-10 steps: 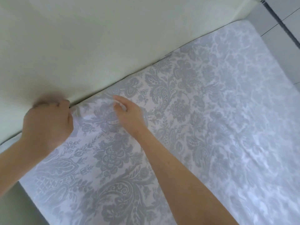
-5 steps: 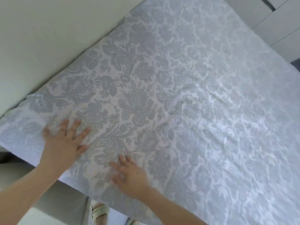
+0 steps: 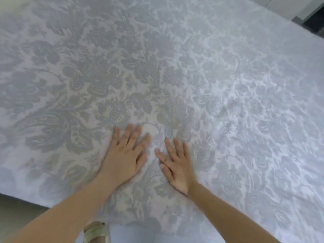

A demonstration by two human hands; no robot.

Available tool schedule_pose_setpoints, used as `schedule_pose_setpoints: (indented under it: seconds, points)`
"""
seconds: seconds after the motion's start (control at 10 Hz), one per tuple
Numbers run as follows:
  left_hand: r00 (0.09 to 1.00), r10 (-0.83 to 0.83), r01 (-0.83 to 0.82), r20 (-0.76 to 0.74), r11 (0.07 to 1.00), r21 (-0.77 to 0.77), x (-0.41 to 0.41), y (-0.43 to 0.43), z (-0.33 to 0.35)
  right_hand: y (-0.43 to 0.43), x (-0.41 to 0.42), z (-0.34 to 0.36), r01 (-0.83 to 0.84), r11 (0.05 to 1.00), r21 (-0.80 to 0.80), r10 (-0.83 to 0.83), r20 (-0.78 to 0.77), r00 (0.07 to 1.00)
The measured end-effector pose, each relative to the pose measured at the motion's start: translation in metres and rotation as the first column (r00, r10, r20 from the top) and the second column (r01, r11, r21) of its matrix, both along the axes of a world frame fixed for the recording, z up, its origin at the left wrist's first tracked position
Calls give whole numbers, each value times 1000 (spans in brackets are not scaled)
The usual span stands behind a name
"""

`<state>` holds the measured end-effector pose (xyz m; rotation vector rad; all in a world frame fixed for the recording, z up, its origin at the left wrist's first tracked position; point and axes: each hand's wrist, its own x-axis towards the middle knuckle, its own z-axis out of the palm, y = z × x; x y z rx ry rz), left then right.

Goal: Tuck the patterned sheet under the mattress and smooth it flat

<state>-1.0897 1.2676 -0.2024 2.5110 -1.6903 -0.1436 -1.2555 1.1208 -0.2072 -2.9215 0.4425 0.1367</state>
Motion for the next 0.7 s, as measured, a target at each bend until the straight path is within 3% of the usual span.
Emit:
schedule_pose_setpoints:
  seconds: [0.1,0.2,0.3,0.4,0.5,0.6,0.7]
  points:
    - [995,-94,91,23,992,89,-30,55,-2,50,-56,-5,-222,974,52,219,57,974]
    - [996,-88,82,15,966,244,-41,84,15,62,-95,14,-345,931,117,349,-15,937]
    - [1000,-20,21,-5,917,398,-46,86,43,43,-102,49,-230,963,139,229,22,973]
    - [1000,3,-13,22,898,439,-57,62,69,-10,-114,64,335,942,21,-331,-98,938]
    - [997,-78,67,4,883,464,-87,50,59,0,-174,54,538,839,-79,-527,-358,771]
    - [1000,13,2,-28,868,496,-110,55,61,34,-223,59,502,864,-23,-446,-495,746]
    - [991,116,-49,-70,787,615,-113,45,90,25,-232,100,446,894,54,-349,-540,766]
